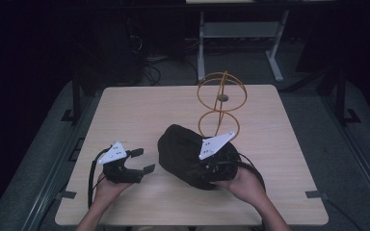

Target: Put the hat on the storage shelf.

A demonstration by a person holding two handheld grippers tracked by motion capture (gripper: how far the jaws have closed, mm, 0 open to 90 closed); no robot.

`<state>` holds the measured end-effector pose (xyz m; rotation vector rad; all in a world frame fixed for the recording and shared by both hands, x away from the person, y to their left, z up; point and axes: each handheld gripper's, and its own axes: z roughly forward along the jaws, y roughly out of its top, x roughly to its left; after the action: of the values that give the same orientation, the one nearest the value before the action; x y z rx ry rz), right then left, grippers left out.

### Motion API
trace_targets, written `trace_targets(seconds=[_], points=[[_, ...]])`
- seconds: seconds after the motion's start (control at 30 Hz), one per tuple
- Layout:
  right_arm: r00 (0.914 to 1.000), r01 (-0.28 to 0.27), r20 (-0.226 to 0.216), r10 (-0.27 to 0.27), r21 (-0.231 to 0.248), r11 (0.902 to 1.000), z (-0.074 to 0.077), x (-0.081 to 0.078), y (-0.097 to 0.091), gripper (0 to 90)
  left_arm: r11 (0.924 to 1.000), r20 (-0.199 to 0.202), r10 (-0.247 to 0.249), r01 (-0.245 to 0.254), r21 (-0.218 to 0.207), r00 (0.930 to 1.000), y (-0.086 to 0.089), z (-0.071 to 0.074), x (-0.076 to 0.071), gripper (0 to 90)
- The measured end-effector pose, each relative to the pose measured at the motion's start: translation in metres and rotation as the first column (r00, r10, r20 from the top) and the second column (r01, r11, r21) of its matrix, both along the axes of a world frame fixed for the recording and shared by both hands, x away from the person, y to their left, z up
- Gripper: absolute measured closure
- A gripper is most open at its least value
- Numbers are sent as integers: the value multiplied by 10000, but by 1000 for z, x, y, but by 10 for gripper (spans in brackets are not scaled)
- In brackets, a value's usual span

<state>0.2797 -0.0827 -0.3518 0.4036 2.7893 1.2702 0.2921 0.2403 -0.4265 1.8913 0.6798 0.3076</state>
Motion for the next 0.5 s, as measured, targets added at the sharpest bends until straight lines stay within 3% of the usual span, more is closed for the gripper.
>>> trace_targets(seconds=[0.27, 0.4, 0.5], points=[[9998, -50, 172, 44, 375, 9993, 17, -1, -4, 782, 9959, 378, -874, 881, -186, 9955, -23, 11, -1, 203], [9996, -119, 254, 105, 554, 9984, 25, -2, -5, 782, 9951, 593, -987, 990, -28, 9934, -33, 14, 2, 205], [9995, -197, 258, 179, 710, 9973, 30, -2, -5, 782, 9931, 665, -1142, 1156, -176, 9912, -39, 17, 7, 248]])
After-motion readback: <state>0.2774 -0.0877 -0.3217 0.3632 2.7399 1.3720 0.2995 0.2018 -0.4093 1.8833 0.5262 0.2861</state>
